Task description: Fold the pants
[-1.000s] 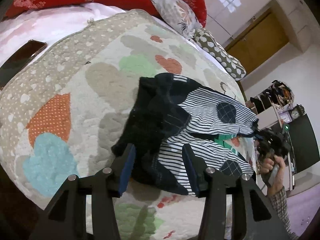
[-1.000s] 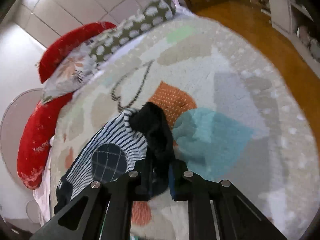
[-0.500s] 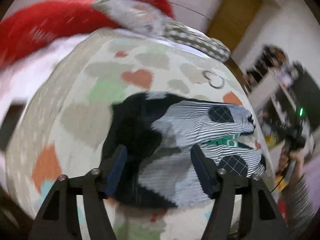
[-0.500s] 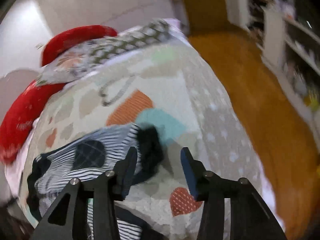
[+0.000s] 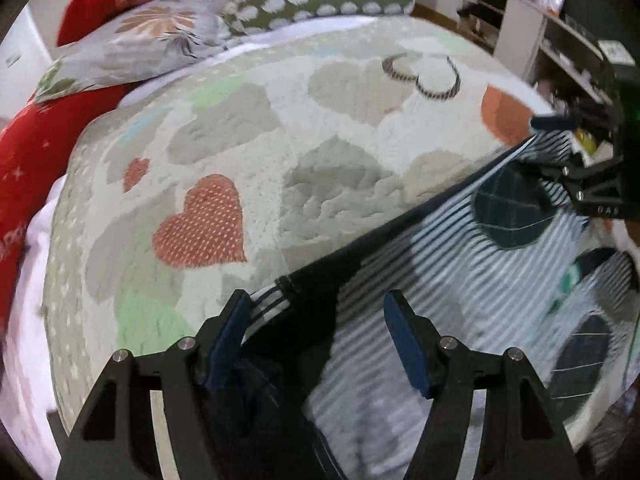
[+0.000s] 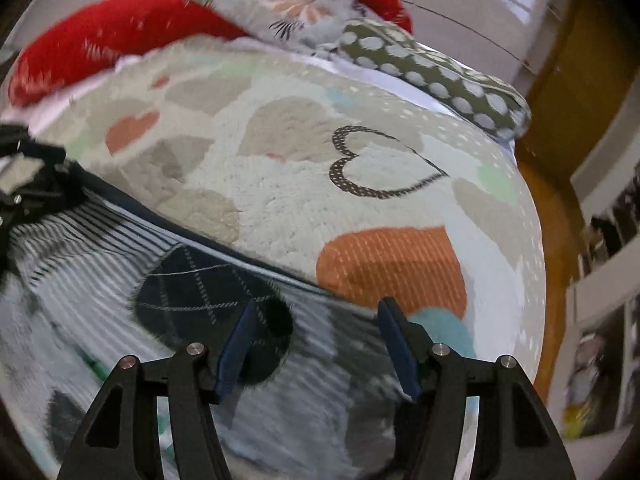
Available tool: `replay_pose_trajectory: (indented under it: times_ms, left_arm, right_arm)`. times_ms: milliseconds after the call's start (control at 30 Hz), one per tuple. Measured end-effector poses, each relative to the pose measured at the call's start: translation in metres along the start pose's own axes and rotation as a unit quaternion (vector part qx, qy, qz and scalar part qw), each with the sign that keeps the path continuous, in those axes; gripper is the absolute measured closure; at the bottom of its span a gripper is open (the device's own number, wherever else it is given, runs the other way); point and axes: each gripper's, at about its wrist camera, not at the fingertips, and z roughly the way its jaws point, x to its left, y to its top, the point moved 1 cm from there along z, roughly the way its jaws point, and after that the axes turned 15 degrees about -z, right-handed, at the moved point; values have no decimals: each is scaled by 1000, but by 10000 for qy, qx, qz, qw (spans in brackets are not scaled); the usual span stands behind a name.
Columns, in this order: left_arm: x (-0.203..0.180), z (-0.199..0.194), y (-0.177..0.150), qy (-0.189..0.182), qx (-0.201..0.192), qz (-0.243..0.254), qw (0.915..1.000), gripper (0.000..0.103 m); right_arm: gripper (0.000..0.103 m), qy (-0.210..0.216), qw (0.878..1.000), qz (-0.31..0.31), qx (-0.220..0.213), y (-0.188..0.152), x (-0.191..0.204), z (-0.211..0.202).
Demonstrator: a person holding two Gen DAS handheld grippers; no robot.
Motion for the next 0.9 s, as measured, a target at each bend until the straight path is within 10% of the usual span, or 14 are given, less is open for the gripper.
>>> replay_pose_trajectory:
  times_ms: [133,200,267,900]
  left_arm:
    - [1,26,7,54,306,83,9995,39]
    - [2,30,9,0,345,9,9994,73]
    - [8,22,11,-130,253,-219,9994,96]
    - [4,-122,-98,-747,-1113,-932,9866,100]
  right_arm:
    - [42,9,9995,-276,133,8,5,23]
    - [80,137,9995,-253,156,11,4,28]
    - [95,329,9993,-96,131,13,3,28]
    - [99,490,9937,422,-911,-36,55,-108]
